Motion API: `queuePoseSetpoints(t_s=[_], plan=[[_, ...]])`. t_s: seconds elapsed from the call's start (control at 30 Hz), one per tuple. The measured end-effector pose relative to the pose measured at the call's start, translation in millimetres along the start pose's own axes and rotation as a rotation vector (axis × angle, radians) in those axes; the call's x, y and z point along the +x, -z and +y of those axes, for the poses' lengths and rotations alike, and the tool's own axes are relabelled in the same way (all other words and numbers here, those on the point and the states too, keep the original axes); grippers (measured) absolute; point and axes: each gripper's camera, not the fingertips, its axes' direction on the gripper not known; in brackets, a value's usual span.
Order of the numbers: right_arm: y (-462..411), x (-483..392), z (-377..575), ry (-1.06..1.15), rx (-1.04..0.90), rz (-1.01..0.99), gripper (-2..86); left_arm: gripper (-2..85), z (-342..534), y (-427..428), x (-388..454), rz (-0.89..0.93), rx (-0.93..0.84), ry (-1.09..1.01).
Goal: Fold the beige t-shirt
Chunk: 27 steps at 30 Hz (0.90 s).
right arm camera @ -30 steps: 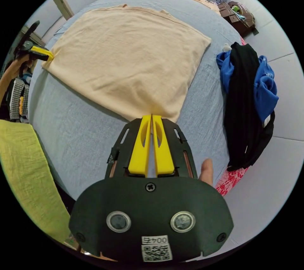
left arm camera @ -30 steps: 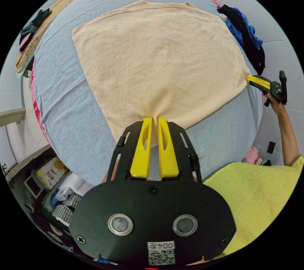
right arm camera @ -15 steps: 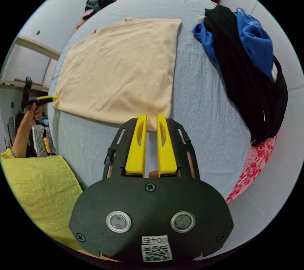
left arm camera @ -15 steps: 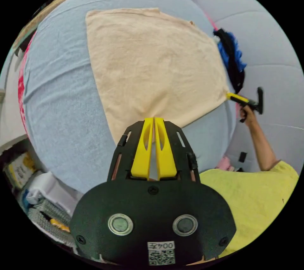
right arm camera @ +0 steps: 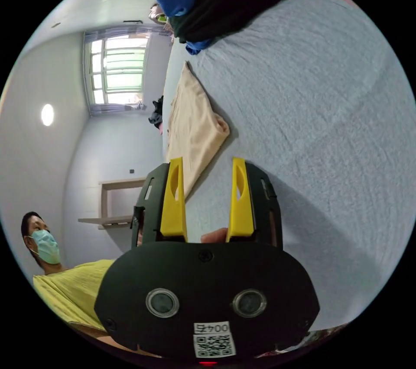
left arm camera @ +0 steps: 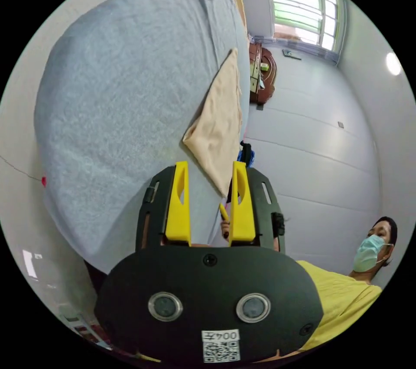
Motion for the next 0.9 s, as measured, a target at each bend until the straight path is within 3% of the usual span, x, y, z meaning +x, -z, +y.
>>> queuePoseSetpoints(t_s=[0.13,0.53,0.73,0.9], plan=[[14,13,-8,-0.041,0.03,-0.059,15.9,12.5,-7,12,-10,0.076,0.059,0.074],[15,22,-40,-0.065,0.036,-0.127,14.7,10.3,-20,36,8,-0.013,0.108,0.064],[3,21,-51,-0.072,0.049,-0.068,8.9,5.5,-17,33,8,-0.057,0.119,0.059],[-7,-2,-54,-0.041,0.048,0.074,0.7,2.5,-17,21,31,-0.198,0.109,-0.005]])
